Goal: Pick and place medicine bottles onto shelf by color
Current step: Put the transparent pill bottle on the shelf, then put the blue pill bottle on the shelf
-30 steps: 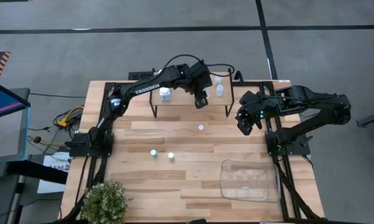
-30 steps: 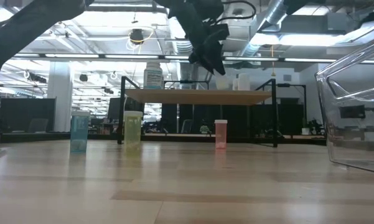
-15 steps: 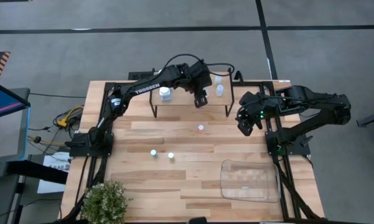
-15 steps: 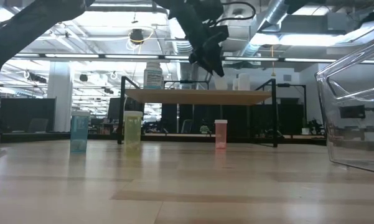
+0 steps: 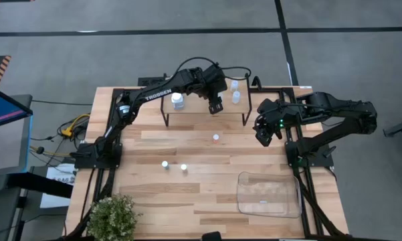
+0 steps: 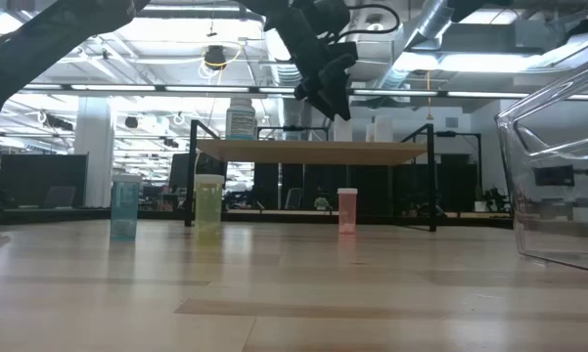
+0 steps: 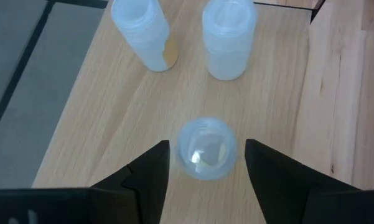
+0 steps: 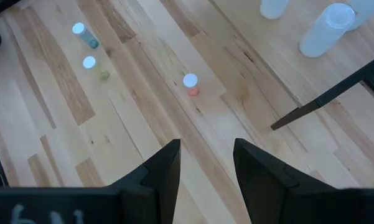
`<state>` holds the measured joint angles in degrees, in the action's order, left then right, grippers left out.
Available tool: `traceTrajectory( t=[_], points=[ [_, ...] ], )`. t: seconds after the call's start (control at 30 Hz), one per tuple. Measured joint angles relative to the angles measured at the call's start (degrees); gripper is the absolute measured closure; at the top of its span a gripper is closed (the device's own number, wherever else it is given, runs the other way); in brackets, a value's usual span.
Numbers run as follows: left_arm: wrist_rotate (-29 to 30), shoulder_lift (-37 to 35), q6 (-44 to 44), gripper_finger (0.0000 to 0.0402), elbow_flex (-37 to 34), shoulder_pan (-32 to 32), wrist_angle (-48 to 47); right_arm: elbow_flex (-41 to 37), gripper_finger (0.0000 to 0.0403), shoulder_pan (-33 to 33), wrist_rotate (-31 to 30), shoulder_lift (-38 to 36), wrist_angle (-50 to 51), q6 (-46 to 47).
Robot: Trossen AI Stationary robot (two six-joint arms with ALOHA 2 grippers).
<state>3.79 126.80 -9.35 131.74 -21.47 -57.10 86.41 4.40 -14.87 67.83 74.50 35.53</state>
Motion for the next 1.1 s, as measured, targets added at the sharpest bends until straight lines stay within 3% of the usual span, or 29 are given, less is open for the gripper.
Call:
traceTrajectory(
  t=[0.4,0.6,0.73,1.1],
  points=[
    [0.07,0.0,0.07,0.02,0.02,0.0,1.94,0.0,0.023,0.0,0.0,0.0,0.01,-0.13],
    [-0.33,0.0,-0.54,0.02,3.22,0.34,1.09,0.0,0.023,0.0,0.02,0.0,0.07,-0.13],
    [-0.53,-3.68,-0.8,0.02,2.67,1.52,2.1,0.0,0.023,0.0,0.04,-0.02,0.1,-0.08],
    [-0.29,-11.34,3.48,0.02,2.73,8.09,-16.97,0.0,0.023,0.07,0.09,0.0,0.24,0.04]
  ],
)
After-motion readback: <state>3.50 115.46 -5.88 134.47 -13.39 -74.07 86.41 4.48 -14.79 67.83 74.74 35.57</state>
